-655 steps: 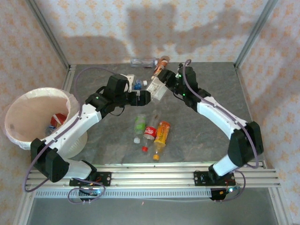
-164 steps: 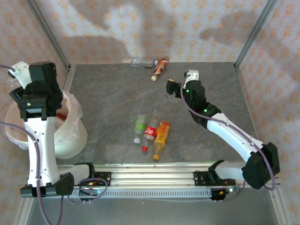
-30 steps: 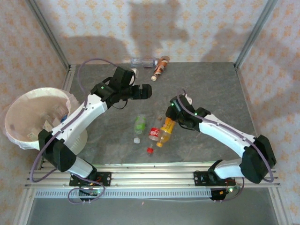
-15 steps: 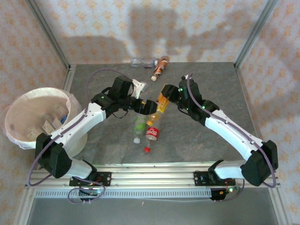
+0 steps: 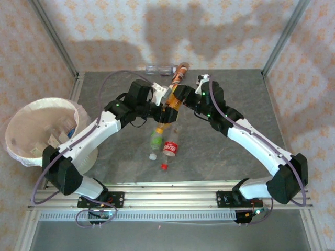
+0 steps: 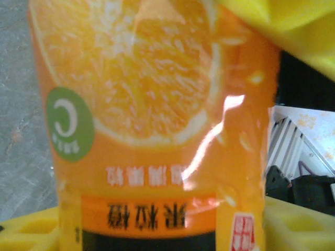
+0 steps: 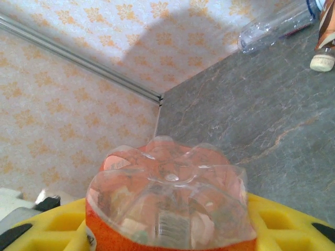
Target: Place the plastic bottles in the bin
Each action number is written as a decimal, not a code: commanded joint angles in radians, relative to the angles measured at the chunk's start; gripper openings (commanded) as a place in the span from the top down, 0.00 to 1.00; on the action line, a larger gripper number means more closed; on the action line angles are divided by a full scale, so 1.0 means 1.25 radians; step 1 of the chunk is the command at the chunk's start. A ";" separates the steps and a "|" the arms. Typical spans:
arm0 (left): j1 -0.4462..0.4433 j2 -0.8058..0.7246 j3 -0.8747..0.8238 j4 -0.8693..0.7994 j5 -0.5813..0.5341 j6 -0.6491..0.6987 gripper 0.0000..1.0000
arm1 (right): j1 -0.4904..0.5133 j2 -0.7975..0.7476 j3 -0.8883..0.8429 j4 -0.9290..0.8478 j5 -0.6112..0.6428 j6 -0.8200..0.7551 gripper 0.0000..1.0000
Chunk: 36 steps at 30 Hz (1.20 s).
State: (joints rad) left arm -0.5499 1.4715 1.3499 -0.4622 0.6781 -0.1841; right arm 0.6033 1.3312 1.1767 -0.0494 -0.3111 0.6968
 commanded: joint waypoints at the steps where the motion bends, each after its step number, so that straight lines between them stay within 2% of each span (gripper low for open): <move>1: -0.010 0.018 0.037 0.013 0.045 0.006 0.43 | 0.016 -0.001 0.028 0.012 -0.030 0.005 0.50; 4: -0.012 0.015 0.027 0.018 0.009 -0.005 0.49 | 0.016 -0.006 0.033 0.007 -0.033 0.019 0.48; 7: -0.011 -0.005 0.001 0.053 -0.026 -0.020 0.52 | 0.016 -0.009 0.047 -0.004 -0.035 0.027 0.38; 13: -0.011 -0.039 -0.018 0.034 -0.174 -0.017 0.53 | 0.009 -0.039 0.050 0.045 -0.038 0.045 0.19; 17: -0.009 -0.068 -0.024 -0.003 -0.296 -0.014 0.54 | 0.005 -0.089 0.019 0.092 0.016 0.041 0.11; 19: -0.004 -0.085 -0.025 -0.027 -0.351 -0.013 0.54 | 0.005 -0.113 -0.013 0.126 0.046 0.026 0.01; 24: 0.004 -0.162 -0.039 -0.048 -0.504 -0.044 0.54 | 0.005 -0.185 -0.061 0.104 0.151 -0.034 0.01; 29: 0.011 -0.257 -0.013 -0.102 -0.678 -0.047 0.54 | 0.005 -0.188 -0.066 0.017 0.247 -0.070 0.01; 33: 0.030 -0.311 0.048 -0.191 -0.914 -0.041 0.54 | 0.006 -0.169 -0.056 -0.043 0.312 -0.073 0.01; 36: 0.074 -0.341 0.075 -0.216 -0.973 0.000 0.53 | 0.005 -0.146 -0.032 -0.087 0.337 -0.085 0.01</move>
State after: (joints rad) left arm -0.4931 1.0771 1.4006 -0.6518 -0.3260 -0.2241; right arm 0.6060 1.1294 1.1114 -0.0769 0.0288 0.6250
